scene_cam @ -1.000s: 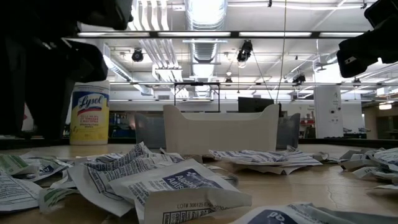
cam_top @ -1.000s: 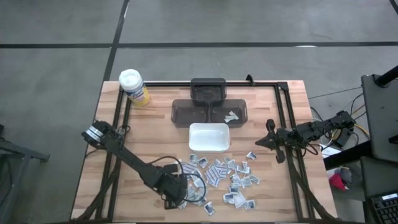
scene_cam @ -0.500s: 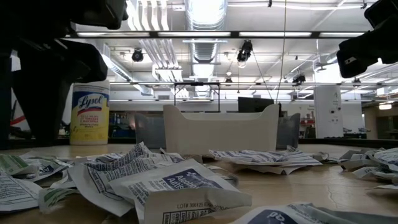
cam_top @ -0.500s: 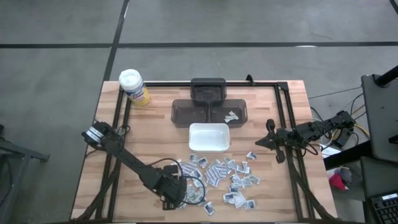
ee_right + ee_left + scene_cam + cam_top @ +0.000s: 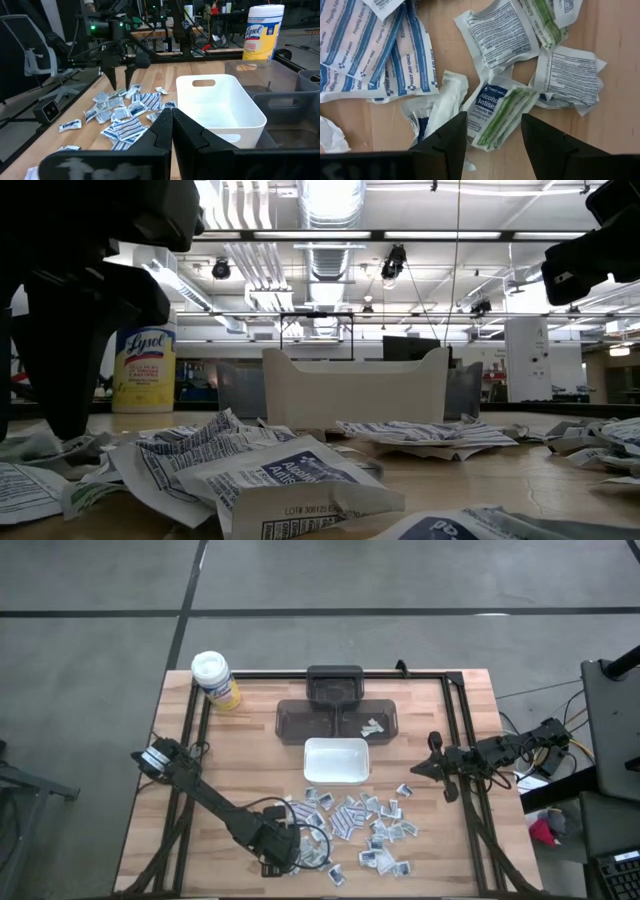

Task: Pick & Place First Aid Supplies
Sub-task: Put the green bandage into the bottom right black bin

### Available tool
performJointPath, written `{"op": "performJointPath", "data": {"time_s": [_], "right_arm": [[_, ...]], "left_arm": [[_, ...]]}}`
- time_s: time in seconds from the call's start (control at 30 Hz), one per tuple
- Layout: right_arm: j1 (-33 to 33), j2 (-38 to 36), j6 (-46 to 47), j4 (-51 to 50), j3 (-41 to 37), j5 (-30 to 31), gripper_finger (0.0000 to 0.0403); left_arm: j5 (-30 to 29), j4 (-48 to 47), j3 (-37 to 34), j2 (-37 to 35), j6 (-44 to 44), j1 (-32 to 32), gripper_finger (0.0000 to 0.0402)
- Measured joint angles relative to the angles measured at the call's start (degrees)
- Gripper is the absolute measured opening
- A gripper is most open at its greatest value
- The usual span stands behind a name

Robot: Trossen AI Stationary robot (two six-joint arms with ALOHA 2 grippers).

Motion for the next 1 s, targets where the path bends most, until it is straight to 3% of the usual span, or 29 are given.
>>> {"op": "performJointPath", "data": {"time_s": [0.43,1.0], "right_arm": [[0.0,0.0,0.0,0.0,0.0,0.0,0.0008],[0.0,0.0,0.0,0.0,0.0,0.0,0.0008]], "left_arm": [[0.0,0.5,0.0,0.0,-0.4,0.0,0.0114],[1.0,0.5,0.7,-0.1,1.2,-0.8,0.0110]]}}
